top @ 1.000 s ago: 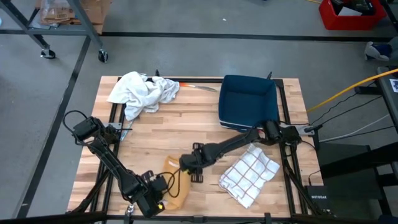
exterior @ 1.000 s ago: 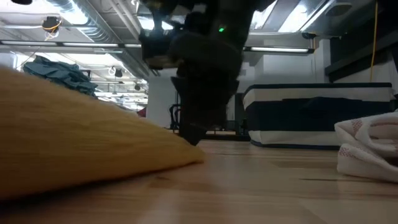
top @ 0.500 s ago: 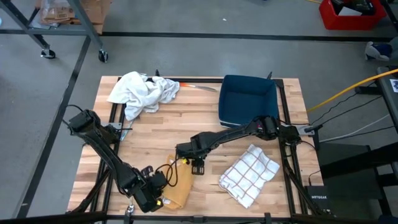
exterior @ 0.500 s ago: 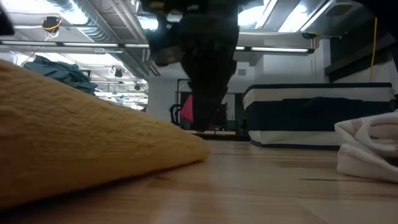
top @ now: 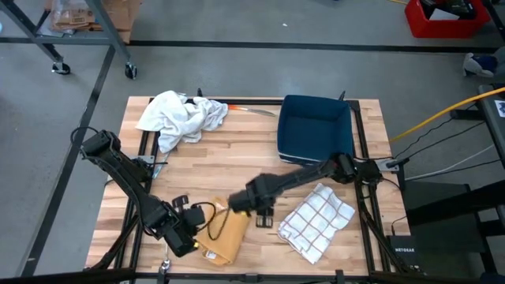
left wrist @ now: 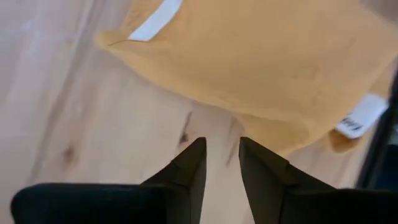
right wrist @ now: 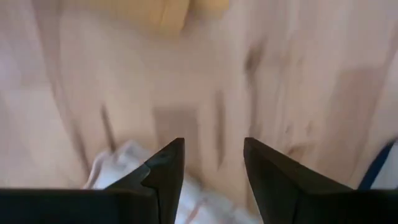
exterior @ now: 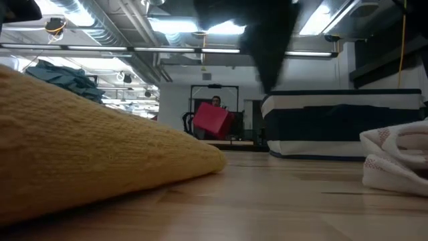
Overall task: Fold towel
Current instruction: Stack the yellow towel on top of the white-and-brown checkered towel
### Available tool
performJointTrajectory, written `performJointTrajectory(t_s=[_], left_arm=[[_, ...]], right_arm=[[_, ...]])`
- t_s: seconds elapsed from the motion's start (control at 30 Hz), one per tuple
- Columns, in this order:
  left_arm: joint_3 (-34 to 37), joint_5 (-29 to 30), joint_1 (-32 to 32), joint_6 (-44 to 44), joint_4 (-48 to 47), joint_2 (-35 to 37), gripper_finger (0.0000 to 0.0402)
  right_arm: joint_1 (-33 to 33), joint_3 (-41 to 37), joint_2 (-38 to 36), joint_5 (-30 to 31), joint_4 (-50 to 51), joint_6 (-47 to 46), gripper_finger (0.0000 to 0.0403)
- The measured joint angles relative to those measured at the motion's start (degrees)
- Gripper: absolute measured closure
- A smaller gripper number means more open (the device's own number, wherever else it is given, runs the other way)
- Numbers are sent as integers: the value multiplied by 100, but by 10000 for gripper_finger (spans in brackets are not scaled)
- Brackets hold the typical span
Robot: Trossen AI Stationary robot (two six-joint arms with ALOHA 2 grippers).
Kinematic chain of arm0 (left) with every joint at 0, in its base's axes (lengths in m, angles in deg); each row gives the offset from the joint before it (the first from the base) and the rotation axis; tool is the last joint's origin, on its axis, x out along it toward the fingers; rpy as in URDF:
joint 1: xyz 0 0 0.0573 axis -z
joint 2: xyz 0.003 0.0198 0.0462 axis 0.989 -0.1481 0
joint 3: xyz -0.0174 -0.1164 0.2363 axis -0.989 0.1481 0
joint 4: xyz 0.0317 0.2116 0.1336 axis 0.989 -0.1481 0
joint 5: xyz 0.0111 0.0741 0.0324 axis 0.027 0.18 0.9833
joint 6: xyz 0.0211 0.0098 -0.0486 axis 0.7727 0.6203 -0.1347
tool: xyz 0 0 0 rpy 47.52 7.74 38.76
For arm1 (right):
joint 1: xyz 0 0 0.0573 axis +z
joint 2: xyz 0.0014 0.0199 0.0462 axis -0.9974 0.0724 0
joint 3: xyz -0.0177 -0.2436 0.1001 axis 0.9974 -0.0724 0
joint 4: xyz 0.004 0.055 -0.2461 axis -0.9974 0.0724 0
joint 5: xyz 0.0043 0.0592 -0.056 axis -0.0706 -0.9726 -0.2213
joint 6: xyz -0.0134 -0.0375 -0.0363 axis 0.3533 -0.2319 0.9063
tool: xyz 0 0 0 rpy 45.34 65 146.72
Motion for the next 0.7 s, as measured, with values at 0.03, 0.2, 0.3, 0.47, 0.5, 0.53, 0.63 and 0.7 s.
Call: performJointTrajectory(t_s=[0.03, 0.2, 0.3, 0.47, 0.5, 0.53, 0.63, 0.7], left_arm=[[0, 0, 0, 38, -56, 0, 314], [0, -4, -2, 149, -118, 0, 314], [0, -21, -2, 241, -120, 0, 314], [0, -30, -2, 675, -126, 0, 314], [0, -34, -3, 806, -128, 0, 314], [0, -34, -12, 895, -131, 15, 314], [0, -72, -46, 1078, -140, 136, 314], [0, -74, -85, 1232, -171, 282, 314]], right_arm=[[112, -13, 0, -2, 102, -78, 233], [592, -37, 0, -31, 317, -241, 233], [795, 5, 0, -90, 428, -342, 233], [945, 212, -226, -151, 418, -512, 233], [946, 276, -333, -144, 431, -580, 233], [948, 357, -451, -142, 428, -661, 233], [914, 629, -800, 111, 428, -825, 233], [897, 784, -1017, 432, 427, -834, 233]])
